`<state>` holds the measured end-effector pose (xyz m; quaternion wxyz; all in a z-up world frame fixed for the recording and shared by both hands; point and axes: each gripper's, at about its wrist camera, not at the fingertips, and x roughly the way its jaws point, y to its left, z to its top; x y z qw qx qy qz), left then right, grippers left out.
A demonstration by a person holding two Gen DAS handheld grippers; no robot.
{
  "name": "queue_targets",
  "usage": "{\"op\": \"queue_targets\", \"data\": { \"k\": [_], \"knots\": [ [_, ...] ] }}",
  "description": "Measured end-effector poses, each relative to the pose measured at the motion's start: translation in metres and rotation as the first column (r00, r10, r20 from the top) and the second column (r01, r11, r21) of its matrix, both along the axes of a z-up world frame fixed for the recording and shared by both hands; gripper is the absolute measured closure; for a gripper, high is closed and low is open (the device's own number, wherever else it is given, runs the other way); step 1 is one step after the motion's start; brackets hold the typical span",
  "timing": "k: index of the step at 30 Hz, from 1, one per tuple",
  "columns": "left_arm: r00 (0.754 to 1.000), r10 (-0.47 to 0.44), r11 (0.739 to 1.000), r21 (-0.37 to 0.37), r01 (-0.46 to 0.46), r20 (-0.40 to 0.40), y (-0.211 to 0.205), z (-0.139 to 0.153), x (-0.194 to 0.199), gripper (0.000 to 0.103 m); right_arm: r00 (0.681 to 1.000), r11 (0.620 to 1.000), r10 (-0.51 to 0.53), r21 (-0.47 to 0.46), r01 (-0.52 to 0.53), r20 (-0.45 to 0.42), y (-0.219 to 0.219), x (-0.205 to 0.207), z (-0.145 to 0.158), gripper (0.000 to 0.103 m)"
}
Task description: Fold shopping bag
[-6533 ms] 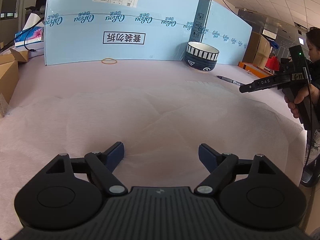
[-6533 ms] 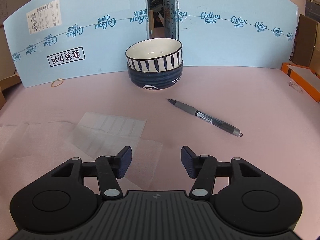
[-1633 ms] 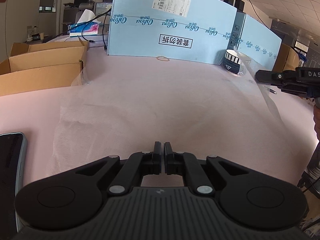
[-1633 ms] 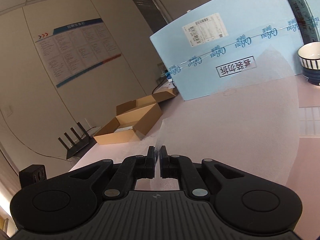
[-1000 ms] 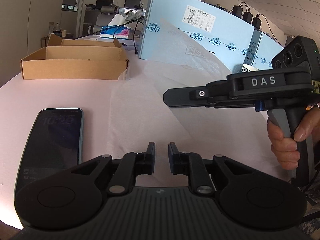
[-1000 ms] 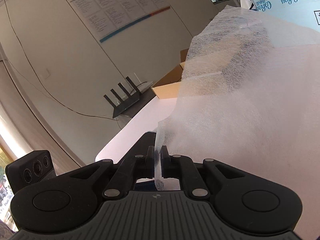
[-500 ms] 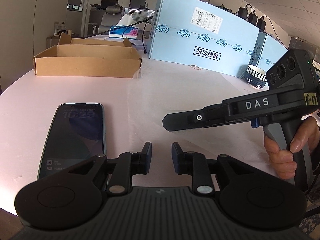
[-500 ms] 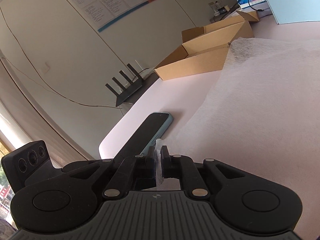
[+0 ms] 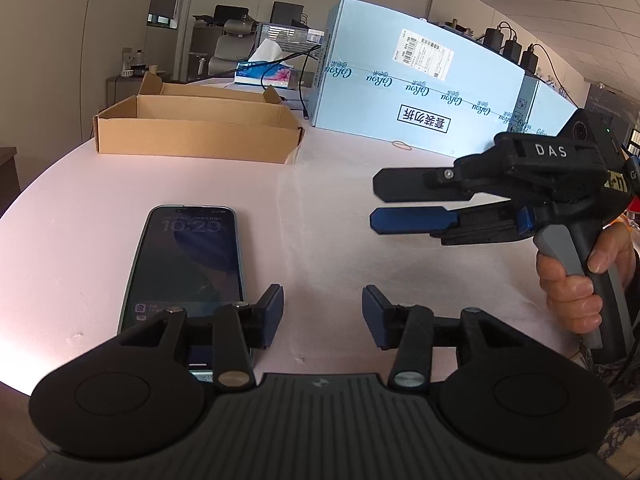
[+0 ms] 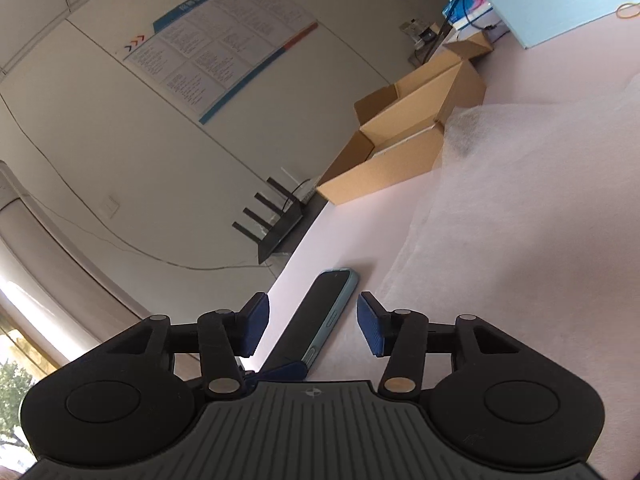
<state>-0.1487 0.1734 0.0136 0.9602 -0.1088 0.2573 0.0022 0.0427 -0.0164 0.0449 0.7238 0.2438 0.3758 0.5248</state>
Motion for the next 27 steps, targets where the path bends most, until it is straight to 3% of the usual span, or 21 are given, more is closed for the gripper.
{"op": "queue_targets", "data": {
  "k": [5,10,17,20,21,23,27],
  "knots": [
    [0.999,0.023,0.999,-0.045,-0.025,-0.036,0.002,-0.005,0.012,0.058,0.974,0.974,-0.225,-0.002,0.225,0.006,-0.070,0.004,0.001,0.047],
    [0.998,0.039,0.997,-0.061,-0.042,-0.058,0.002,-0.004,0.012,0.059,0.951,0.951,-0.308,-0.007,0.308,-0.007,-0.103,0.002,-0.006,0.044],
    [0.993,0.055,0.998,-0.024,-0.058,-0.104,-0.006,-0.003,0.023,0.065,0.957,0.952,-0.271,-0.121,0.282,0.103,-0.094,0.000,-0.013,0.040],
    [0.990,0.076,0.997,-0.025,-0.079,-0.121,-0.004,-0.002,0.026,0.086,0.963,0.957,-0.238,-0.140,0.255,0.123,-0.092,-0.002,-0.016,0.038],
    [0.990,0.072,0.996,-0.046,-0.078,-0.122,-0.001,-0.002,0.026,0.103,0.964,0.958,-0.232,-0.144,0.250,0.127,-0.093,-0.003,-0.017,0.037],
    [0.993,0.039,0.994,-0.101,-0.050,-0.113,0.003,-0.003,0.027,0.103,0.963,0.956,-0.226,-0.158,0.248,0.144,-0.094,-0.004,-0.016,0.037],
    [0.992,0.074,0.992,-0.091,-0.084,-0.104,0.004,-0.003,0.028,0.103,0.958,0.951,-0.223,-0.176,0.255,0.179,-0.101,-0.008,-0.012,0.036]
  ]
}}
